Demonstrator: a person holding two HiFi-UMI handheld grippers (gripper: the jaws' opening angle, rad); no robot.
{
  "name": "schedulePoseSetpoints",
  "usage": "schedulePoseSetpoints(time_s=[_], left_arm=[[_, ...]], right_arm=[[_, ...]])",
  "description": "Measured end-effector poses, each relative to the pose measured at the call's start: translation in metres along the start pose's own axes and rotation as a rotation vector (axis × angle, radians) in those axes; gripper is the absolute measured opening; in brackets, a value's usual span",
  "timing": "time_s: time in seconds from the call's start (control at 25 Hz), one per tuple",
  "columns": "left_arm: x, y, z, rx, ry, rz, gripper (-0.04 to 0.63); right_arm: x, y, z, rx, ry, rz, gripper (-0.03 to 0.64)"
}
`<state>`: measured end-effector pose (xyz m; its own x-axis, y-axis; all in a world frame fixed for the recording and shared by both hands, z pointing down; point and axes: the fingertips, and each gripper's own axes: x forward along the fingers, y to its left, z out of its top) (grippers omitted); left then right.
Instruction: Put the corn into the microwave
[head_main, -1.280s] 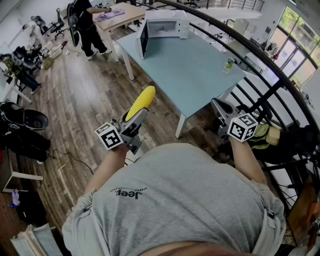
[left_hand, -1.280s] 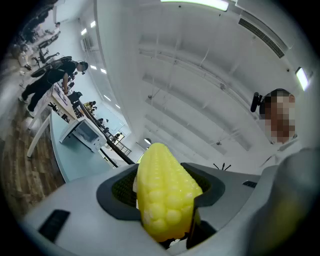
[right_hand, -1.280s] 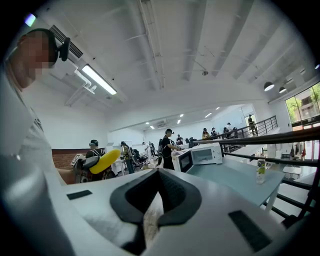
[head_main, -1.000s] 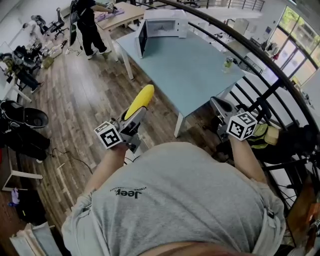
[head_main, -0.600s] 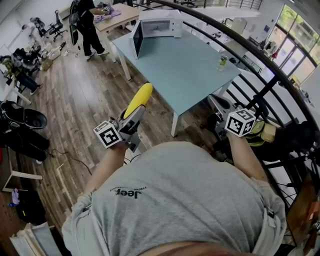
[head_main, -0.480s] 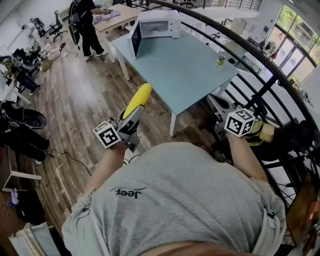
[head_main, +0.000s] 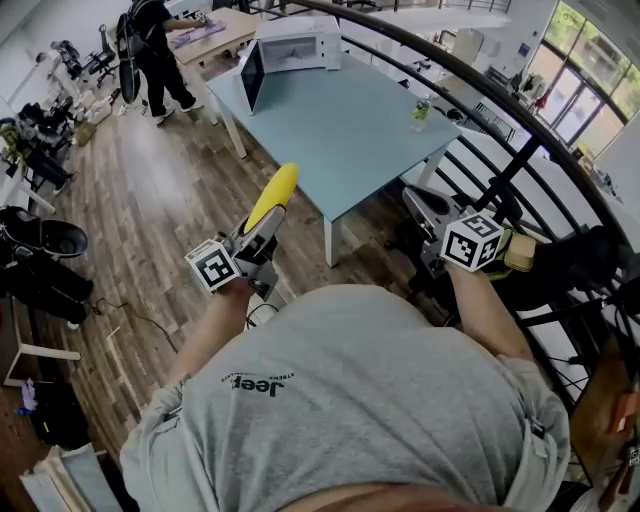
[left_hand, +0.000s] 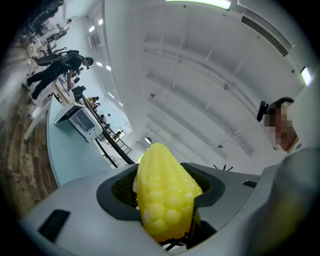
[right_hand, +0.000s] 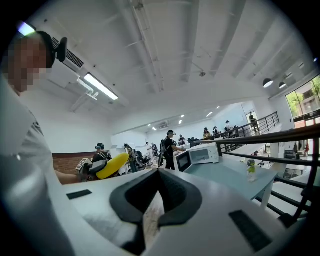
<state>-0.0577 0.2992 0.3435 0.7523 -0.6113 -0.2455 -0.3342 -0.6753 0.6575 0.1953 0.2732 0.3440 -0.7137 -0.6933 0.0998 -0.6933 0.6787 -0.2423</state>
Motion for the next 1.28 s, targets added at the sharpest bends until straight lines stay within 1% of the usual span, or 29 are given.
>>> schedulePoseSetpoints(time_s=[0.16, 0.32, 0.44, 0.56, 0.76, 0.96, 1.12, 1.28], left_arm=[[0.008, -0.004, -0.009, -0.004, 0.032, -0.009, 0.253], [0.009, 0.004, -0.007, -0.005, 0.049, -0.008, 0.253], [0.012, 0.020, 0.001, -0.017, 0.053, -0.015, 0.253], [0.017, 0.045, 0.012, -0.026, 0.062, -0.036, 0.253], [0.039, 0.101, 0.049, -0.021, 0.075, -0.090, 0.253], [0.057, 0.147, 0.106, -0.014, 0.068, -0.137, 0.253], [0.067, 0.182, 0.147, -0.012, 0.069, -0.158, 0.253], [0.080, 0.216, 0.175, -0.026, 0.058, -0.174, 0.253]], right_arm=[[-0.003, -0.003, -0.008, 0.019, -0.001, 0.007, 0.017], [0.006, -0.008, -0.013, 0.036, -0.008, 0.002, 0.017], [0.022, -0.012, -0.015, 0.042, -0.007, -0.008, 0.017], [0.045, -0.018, -0.018, 0.036, 0.003, -0.024, 0.017], [0.100, -0.046, -0.007, 0.021, -0.017, -0.066, 0.017], [0.165, -0.062, 0.021, 0.003, -0.032, -0.089, 0.018], [0.215, -0.070, 0.048, -0.017, -0.055, -0.091, 0.017], [0.256, -0.085, 0.058, -0.024, -0.042, -0.097, 0.017]])
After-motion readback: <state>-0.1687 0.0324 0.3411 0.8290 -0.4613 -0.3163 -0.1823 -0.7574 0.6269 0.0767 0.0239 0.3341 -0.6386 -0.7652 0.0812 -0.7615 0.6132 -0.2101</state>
